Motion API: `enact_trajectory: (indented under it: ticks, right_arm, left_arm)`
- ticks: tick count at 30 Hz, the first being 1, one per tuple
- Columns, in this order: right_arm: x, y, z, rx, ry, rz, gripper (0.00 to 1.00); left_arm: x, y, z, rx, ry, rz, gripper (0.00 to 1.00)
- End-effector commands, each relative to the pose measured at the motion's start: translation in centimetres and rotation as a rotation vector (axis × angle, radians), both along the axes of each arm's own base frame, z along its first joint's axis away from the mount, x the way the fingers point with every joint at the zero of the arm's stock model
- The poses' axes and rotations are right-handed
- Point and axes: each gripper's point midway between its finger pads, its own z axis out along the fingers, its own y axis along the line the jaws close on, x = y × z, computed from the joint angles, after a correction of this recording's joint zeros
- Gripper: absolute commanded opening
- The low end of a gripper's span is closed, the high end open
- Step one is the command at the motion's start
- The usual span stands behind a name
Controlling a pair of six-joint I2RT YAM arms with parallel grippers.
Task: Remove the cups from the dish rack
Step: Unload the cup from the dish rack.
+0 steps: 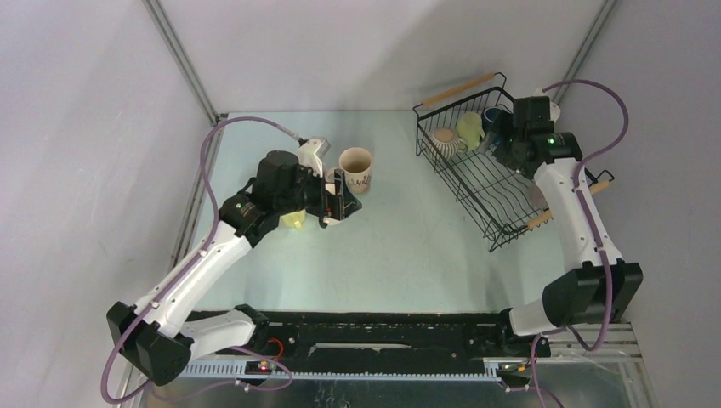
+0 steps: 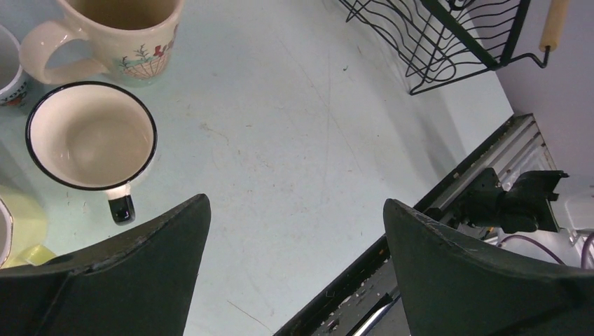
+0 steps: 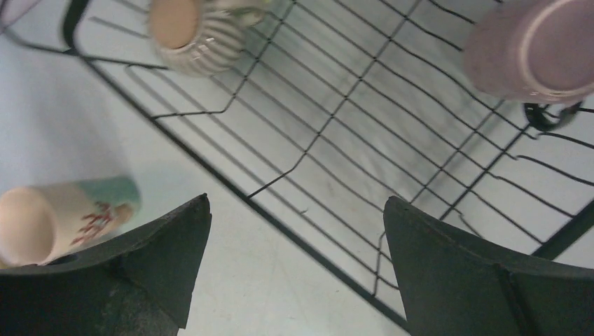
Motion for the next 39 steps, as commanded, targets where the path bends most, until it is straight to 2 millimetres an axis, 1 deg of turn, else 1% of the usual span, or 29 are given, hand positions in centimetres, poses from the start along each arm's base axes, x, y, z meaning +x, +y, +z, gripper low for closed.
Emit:
enact_trajectory:
  ticks: [1,3,5,7,12,17,20,24,27,36,39]
  right_arm:
    - [0.6,-3.9,-0.6,-0.077,0.042,-0.084,1.00]
    - [1.1,-5.0,-1.4,-0.086,0.058,-0.113,1.00]
    - [1.3,-6.7,-2.0,-0.094,0.069,-0.156,1.00]
    - [1.4,-7.9,-2.4,-0.105,0.073,-0.181,1.00]
    - [1.5,-10.4,-4.1,-0.083,0.083,-0.225,1.00]
    - [1.6,-12.1,-6.2,0.004,0.080,-0.256,1.00]
    - [1.9,-13.6,-7.1,0.065,0.066,-0.299,1.00]
    - [2.4,-15.6,-7.9,0.113,0.053,-0.342,1.00]
    - [2.4,-17.2,-8.3,0.125,0.057,-0.381,1.00]
    - [2.8,-19.6,-9.8,0.057,0.128,-0.415,1.00]
    - [2.8,-20.2,-9.7,0.035,0.142,-0.435,1.00]
  left_arm:
    - [-0.9,-0.6,0.9,-0.034,-0.046,-0.060,1.00]
    - [-1.0,-0.7,1.0,-0.039,-0.045,-0.065,1.00]
    - [-1.1,-0.8,1.0,-0.044,-0.043,-0.072,1.00]
    - [-1.3,-0.9,1.0,-0.050,-0.040,-0.079,1.00]
    - [-1.5,-1.1,1.3,-0.063,-0.037,-0.088,1.00]
    - [-1.7,-1.1,1.4,-0.066,-0.040,-0.093,1.00]
    - [-1.7,-1.1,1.4,-0.066,-0.042,-0.095,1.00]
    - [-1.8,-1.1,1.5,-0.067,-0.044,-0.097,1.00]
    - [-1.8,-1.1,1.5,-0.066,-0.048,-0.097,1.00]
    - [-2.2,-1.2,1.7,-0.075,-0.048,-0.108,1.00]
    - [-2.1,-1.2,1.7,-0.074,-0.048,-0.108,1.00]
